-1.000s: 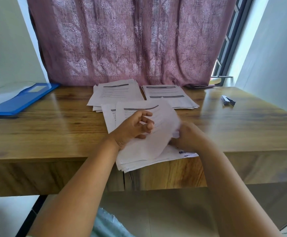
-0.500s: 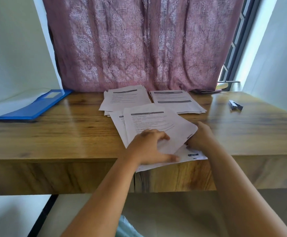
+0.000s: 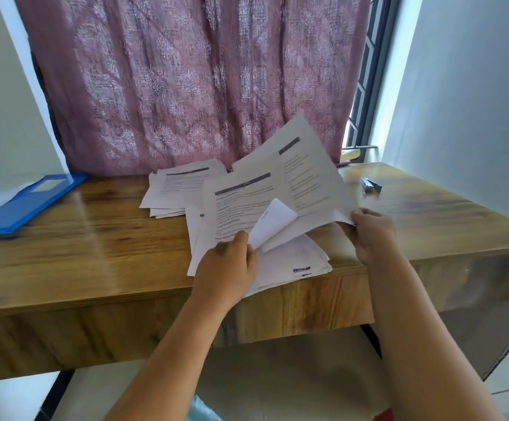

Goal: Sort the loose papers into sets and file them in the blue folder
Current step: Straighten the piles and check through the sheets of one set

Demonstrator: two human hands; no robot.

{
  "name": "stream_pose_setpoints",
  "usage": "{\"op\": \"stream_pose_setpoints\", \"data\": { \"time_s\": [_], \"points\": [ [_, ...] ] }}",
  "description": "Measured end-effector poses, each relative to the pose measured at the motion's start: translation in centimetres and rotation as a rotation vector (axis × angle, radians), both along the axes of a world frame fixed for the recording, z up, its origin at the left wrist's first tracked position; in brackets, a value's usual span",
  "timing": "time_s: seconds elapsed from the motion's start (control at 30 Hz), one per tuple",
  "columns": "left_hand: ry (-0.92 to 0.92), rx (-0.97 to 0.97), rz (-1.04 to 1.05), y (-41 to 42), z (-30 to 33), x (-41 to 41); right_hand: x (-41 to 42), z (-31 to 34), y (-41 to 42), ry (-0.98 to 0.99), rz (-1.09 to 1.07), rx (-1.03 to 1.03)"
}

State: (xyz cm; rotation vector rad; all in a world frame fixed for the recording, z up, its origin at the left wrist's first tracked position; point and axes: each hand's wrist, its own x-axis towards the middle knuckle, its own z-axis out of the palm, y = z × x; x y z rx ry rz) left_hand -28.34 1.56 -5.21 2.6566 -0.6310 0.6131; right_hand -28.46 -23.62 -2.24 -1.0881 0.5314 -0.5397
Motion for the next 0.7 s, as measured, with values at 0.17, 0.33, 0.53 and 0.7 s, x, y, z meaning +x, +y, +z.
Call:
{"op": "stream_pose_setpoints", "data": {
  "time_s": [0.17, 0.33, 0.53, 0.7],
  "points": [
    [-0.005, 0.15, 0.066, -0.4, 0.1, -0.7, -0.1, -0.7, -1.1, -0.124, -0.144, 0.248],
    [0.039, 0.196, 0.125, 0.6, 0.5, -0.5, 1.5, -1.8, -1.9, -0.101, -0.278, 0.309],
    [-0.083, 0.171, 0.043, 0.9, 0.0, -0.9, 2.4, -2.2, -0.1, -0.007, -0.193, 0.048],
    [-0.221, 0.044, -0.02, -0.1, -0.3, -0.8, 2.1, -2.7, 3.2, 0.088, 0.072, -0.625]
  ]
}}
